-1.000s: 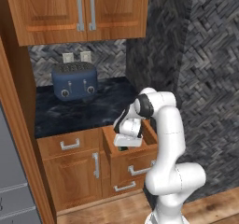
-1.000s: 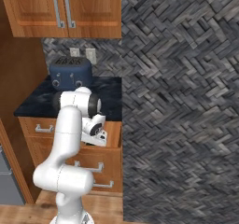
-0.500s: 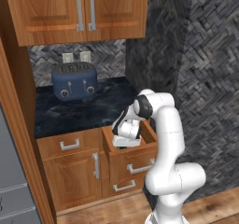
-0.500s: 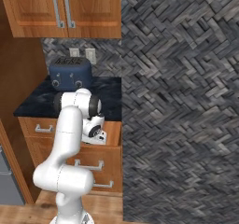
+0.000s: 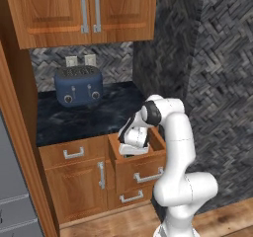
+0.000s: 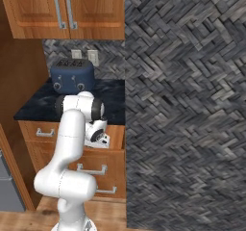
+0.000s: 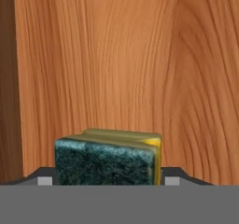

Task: Restock the sink supplies by placing the sponge and soap dispenser on the counter and next to the sink. Make sure the soap dispenser is upright.

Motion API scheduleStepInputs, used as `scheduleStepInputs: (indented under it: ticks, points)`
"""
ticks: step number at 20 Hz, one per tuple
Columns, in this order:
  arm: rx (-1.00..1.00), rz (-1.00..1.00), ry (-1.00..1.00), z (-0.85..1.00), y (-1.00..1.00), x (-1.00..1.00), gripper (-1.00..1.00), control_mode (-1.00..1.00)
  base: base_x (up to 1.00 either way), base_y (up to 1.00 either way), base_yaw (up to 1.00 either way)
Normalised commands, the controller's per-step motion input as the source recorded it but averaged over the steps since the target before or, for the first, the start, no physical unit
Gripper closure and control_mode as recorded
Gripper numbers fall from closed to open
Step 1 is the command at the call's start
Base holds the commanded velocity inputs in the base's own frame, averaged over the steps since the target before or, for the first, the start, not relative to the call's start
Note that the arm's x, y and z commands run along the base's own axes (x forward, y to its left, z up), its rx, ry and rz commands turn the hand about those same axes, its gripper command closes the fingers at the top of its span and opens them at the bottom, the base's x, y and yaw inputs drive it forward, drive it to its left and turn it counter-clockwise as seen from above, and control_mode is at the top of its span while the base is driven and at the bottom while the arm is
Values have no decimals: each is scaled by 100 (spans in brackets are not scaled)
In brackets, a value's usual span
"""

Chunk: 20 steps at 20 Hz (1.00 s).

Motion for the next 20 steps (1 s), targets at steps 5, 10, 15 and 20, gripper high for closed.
scheduleStepInputs:
  ticks: [5,10,15,20]
  points:
    - [0,0,3,0,2,0,100,-100,0,0,0]
    - [0,-1,3,9,-2,2,100,-100,0,0,0]
    - [0,-6,-6,81,-18,-25,100,-100,0,0,0]
    - [0,-6,-12,100,-3,-42,100,-100,0,0,0]
